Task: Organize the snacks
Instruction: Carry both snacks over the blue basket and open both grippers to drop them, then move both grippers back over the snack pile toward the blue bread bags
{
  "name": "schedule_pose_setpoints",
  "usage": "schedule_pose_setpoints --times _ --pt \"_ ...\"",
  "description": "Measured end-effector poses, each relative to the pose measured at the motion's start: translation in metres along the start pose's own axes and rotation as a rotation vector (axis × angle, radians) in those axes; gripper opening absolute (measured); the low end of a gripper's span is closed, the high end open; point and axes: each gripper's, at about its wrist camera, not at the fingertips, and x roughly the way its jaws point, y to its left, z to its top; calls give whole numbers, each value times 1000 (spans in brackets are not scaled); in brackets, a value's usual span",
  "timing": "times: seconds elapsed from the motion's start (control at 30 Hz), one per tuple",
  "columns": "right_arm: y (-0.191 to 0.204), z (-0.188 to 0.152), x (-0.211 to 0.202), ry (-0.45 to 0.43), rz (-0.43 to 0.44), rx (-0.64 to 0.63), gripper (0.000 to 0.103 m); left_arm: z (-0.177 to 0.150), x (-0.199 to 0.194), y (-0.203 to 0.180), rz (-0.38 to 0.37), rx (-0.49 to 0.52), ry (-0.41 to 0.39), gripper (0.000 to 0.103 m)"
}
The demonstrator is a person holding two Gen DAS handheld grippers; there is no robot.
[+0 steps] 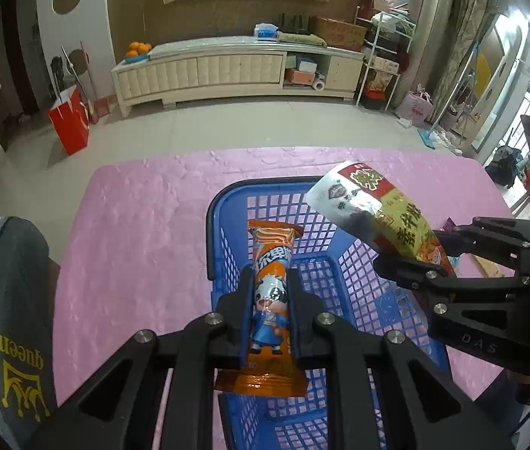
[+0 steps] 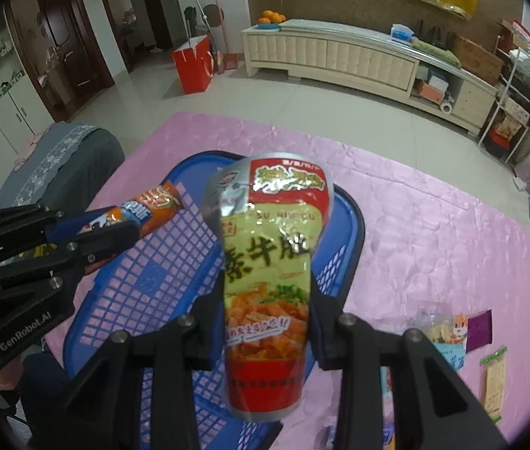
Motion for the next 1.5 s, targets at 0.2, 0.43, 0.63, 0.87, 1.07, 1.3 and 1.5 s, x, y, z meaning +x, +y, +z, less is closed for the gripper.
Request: schedule_pose_setpoints --times 0.2,0.43,0.63,0.87,1.07,1.3,1.5 --pt "7 4 2 -40 -46 -63 66 4 7 7 -14 -40 -22 48" --pt "-1 -5 -19 -49 -27 -53 83 -1 -1 8 -2 -46 -30 55" --pt "-20 -16 -55 -73 -42 7 83 -6 -27 -7 -3 -25 -52 55" --pt "-51 -41 -110 -113 -101 62 83 -4 -62 -53 -17 45 -90 63" --pt "-88 -65 -138 -124 -141 124 83 -1 -75 -110 -47 123 -106 70" --pt "-133 -95 -150 -106 -181 189 83 1 -63 -167 -86 161 -65 75" --pt "-172 -117 -145 -72 -192 259 83 -3 -42 -201 -89 130 -3 75"
